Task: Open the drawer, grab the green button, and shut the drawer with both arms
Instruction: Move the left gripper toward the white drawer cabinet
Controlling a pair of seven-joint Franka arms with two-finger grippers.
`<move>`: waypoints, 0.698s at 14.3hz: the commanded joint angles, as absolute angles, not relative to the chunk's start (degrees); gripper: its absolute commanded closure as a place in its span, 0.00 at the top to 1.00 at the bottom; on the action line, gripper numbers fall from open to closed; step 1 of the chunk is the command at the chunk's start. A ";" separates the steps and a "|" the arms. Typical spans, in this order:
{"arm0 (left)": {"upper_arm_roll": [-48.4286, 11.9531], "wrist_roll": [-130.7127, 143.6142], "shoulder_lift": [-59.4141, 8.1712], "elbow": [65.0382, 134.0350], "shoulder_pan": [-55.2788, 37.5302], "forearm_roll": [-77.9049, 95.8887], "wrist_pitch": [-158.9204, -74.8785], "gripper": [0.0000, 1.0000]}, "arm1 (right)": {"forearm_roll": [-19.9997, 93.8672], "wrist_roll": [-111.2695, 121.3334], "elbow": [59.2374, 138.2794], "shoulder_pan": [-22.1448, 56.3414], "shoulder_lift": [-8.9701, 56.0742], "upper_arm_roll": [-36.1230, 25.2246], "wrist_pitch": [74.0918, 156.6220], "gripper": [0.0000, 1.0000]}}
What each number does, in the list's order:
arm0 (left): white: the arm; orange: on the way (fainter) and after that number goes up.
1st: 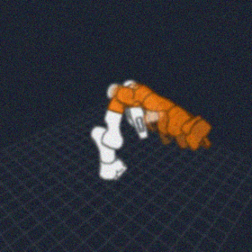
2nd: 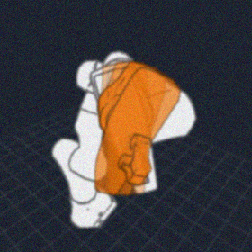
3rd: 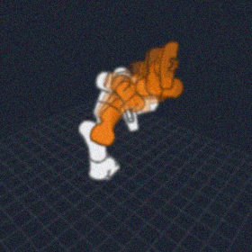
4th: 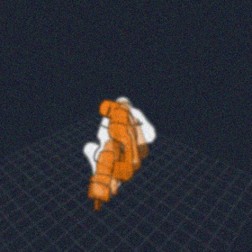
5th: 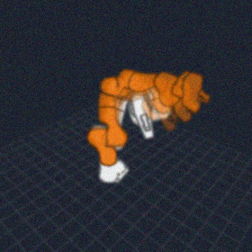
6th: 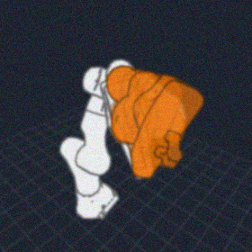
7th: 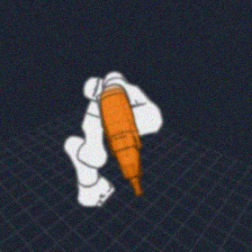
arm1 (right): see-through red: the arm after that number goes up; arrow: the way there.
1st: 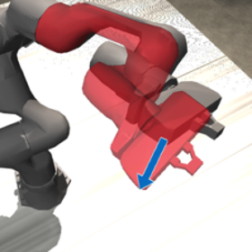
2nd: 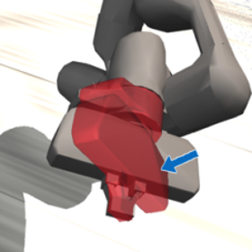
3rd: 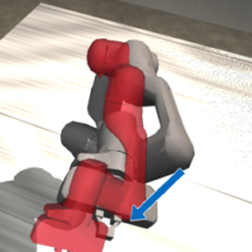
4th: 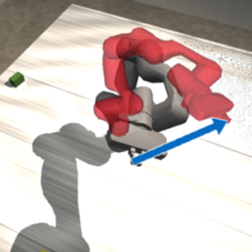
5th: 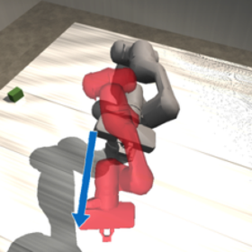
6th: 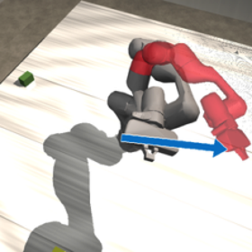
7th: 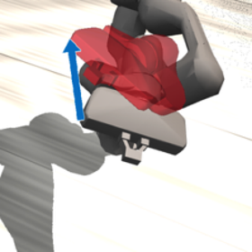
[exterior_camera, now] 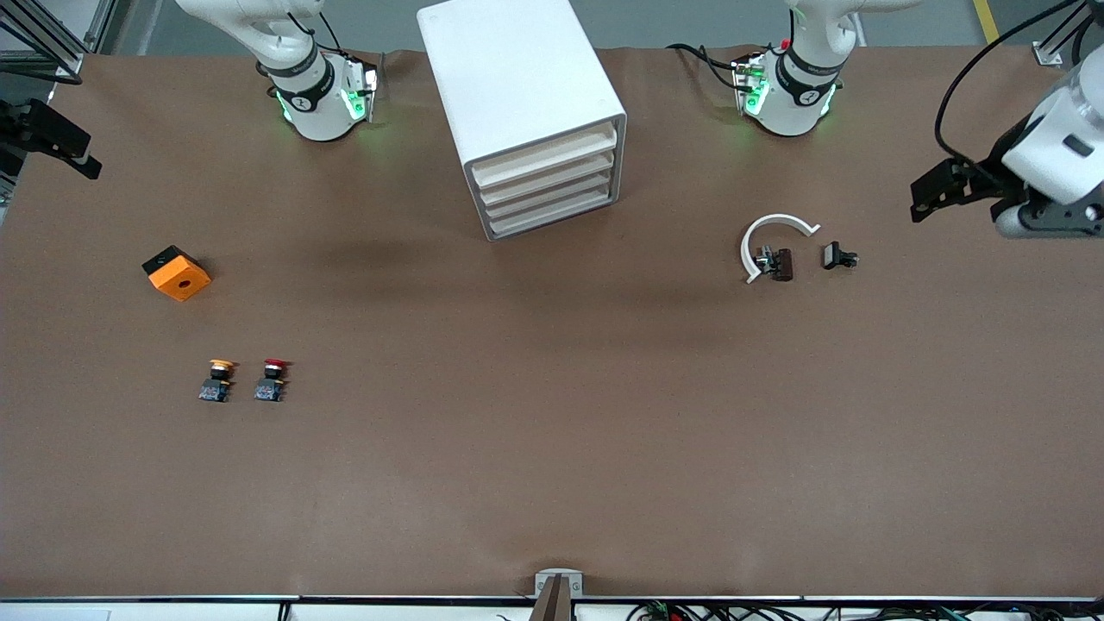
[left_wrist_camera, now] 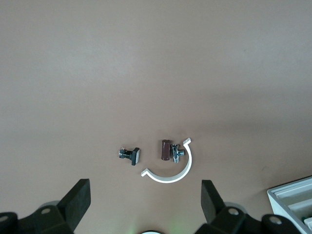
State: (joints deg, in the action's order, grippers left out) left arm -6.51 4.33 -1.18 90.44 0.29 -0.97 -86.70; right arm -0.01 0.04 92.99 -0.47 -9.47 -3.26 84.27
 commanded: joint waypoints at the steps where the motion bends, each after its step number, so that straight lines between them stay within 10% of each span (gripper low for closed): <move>1: -7.12 4.21 -7.54 87.72 -0.61 -0.62 -85.60 1.00 | -0.09 0.53 95.01 -1.41 -11.34 -2.72 84.99 1.00; 10: -7.82 23.07 -25.03 87.80 -4.56 7.81 -93.24 1.00 | 0.97 -0.26 95.10 -1.23 -11.43 -2.90 84.73 1.00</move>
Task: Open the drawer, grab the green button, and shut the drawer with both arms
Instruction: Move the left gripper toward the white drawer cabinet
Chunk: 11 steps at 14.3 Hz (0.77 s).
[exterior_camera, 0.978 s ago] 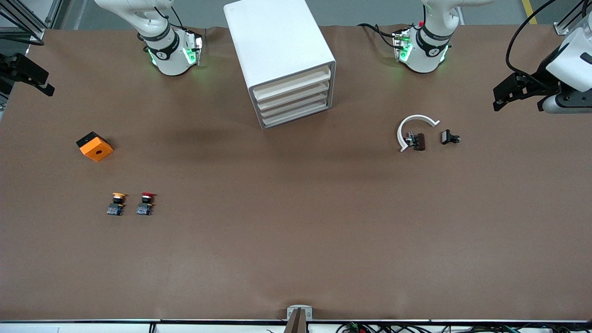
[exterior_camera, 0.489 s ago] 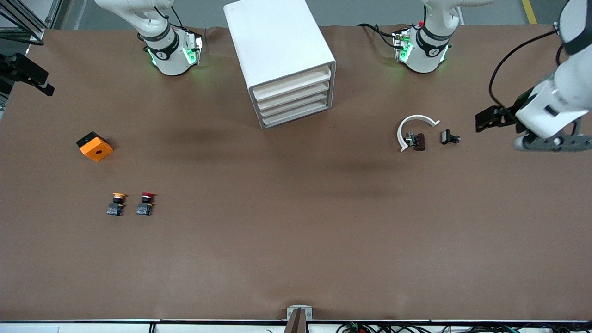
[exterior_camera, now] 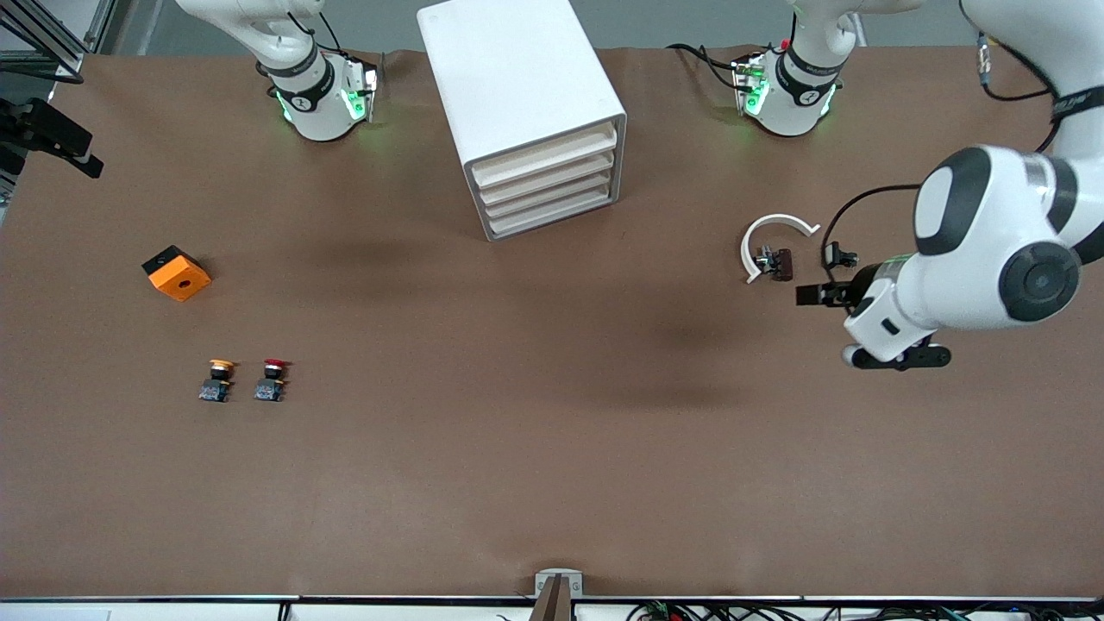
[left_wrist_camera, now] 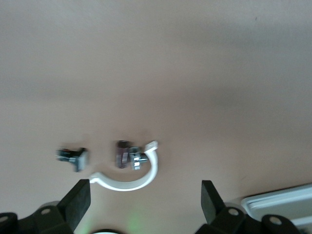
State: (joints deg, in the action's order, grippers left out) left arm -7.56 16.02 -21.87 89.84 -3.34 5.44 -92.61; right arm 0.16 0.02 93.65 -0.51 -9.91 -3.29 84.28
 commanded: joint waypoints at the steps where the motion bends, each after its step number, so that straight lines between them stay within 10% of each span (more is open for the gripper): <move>1: -7.74 28.34 -26.53 87.80 -5.96 8.61 -94.47 1.00 | 1.05 -0.35 95.10 -1.23 -11.51 -2.99 84.64 1.00; 11: -7.73 75.37 -39.46 86.92 -23.89 9.40 -108.43 1.00 | 1.05 -0.09 93.69 -0.97 -7.23 -2.90 83.67 1.00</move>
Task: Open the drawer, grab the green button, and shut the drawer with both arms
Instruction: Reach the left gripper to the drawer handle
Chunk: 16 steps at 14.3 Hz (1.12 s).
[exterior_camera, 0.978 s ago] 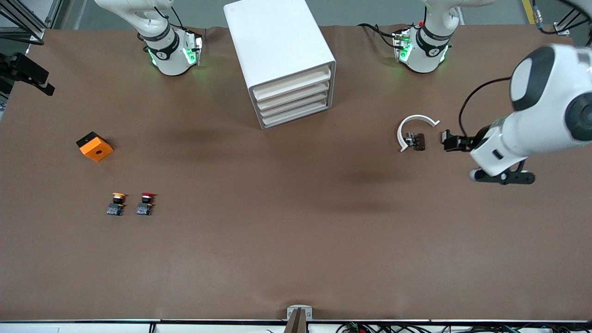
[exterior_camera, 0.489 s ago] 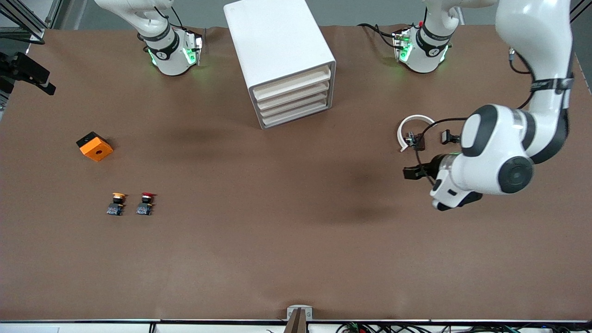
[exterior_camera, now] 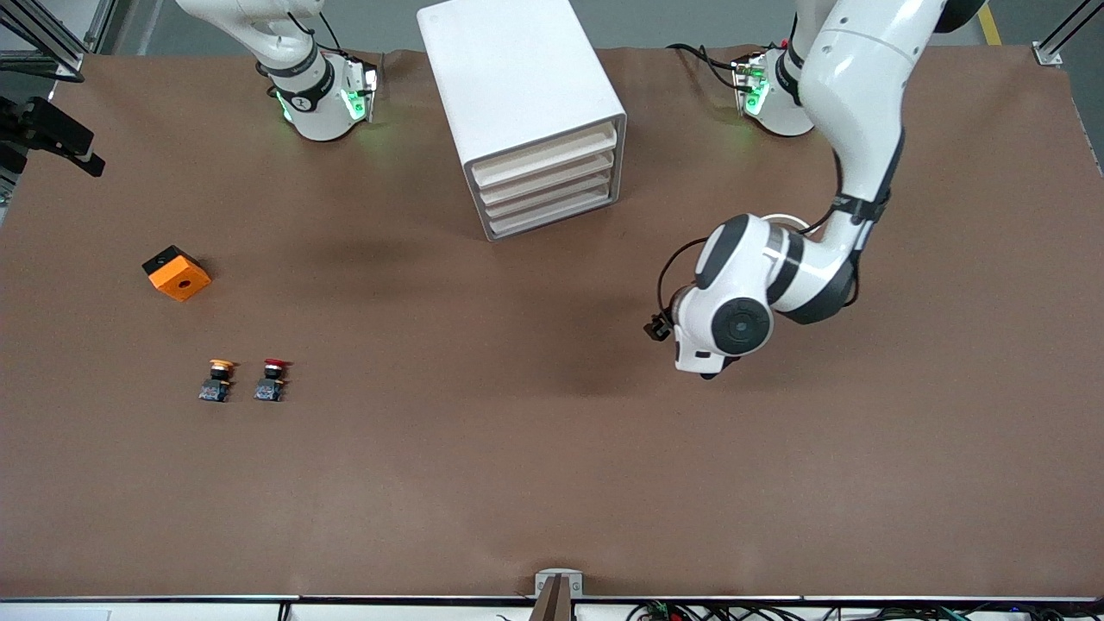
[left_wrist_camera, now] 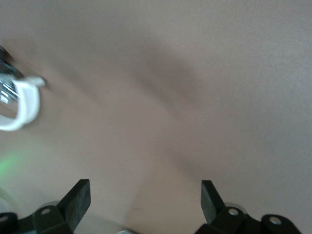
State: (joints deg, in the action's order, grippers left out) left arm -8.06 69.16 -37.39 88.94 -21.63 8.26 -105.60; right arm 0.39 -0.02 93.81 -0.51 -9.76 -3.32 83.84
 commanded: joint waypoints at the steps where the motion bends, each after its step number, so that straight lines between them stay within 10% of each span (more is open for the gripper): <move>1: -7.73 81.07 -40.59 86.84 -25.82 11.41 -110.72 1.00 | 1.05 0.26 92.47 -1.14 -5.55 -2.90 83.41 1.00; 16: -8.17 125.95 -45.44 86.04 -36.56 32.42 -110.22 1.00 | 0.44 0.70 91.05 -1.05 1.57 -2.81 86.49 1.00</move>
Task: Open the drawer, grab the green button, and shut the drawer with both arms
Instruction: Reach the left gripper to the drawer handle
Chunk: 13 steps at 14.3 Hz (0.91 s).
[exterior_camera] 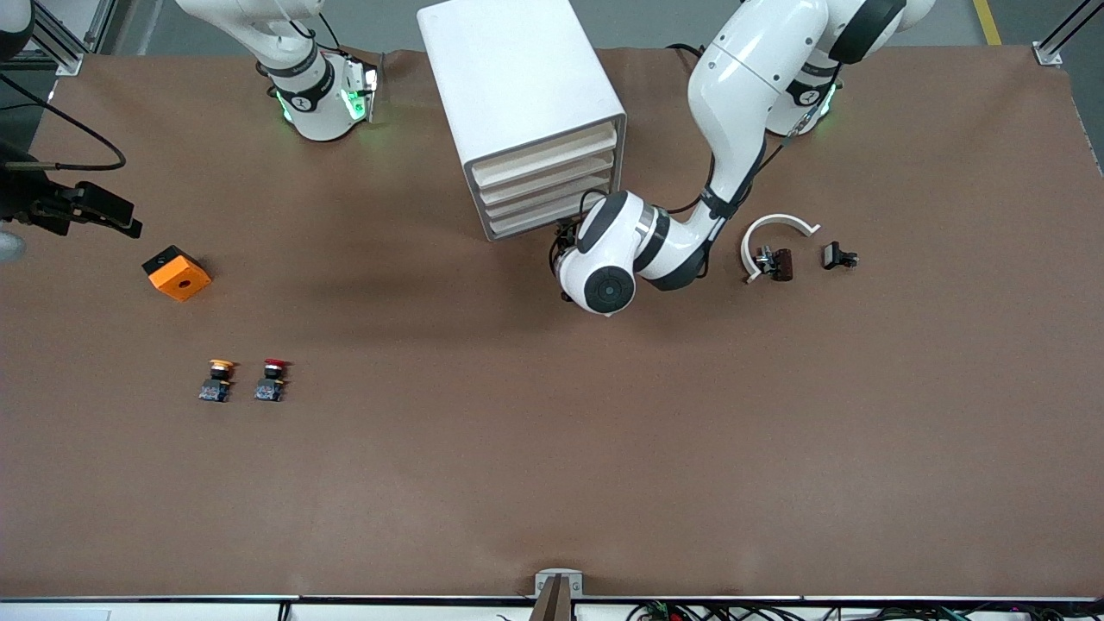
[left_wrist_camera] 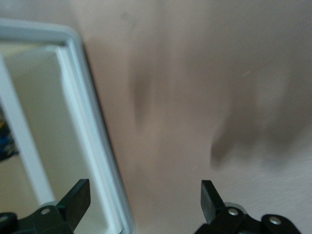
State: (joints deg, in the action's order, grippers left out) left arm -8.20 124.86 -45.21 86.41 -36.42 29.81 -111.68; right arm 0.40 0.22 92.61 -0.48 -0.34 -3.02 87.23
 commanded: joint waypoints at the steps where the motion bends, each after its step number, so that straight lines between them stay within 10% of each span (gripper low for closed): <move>1: -8.26 125.95 -45.53 86.04 -36.56 34.00 -109.00 1.00 | 0.44 0.62 91.05 -1.23 2.80 -2.81 86.31 1.00; 13: -8.26 126.83 -47.55 86.75 -38.14 47.02 -106.27 1.00 | 0.35 -0.09 90.79 -1.23 3.78 -2.90 86.31 1.00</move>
State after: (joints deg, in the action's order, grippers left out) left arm -8.33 126.11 -46.95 87.09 -38.11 45.08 -107.98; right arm 0.35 0.21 91.97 -0.54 3.16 -3.21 87.23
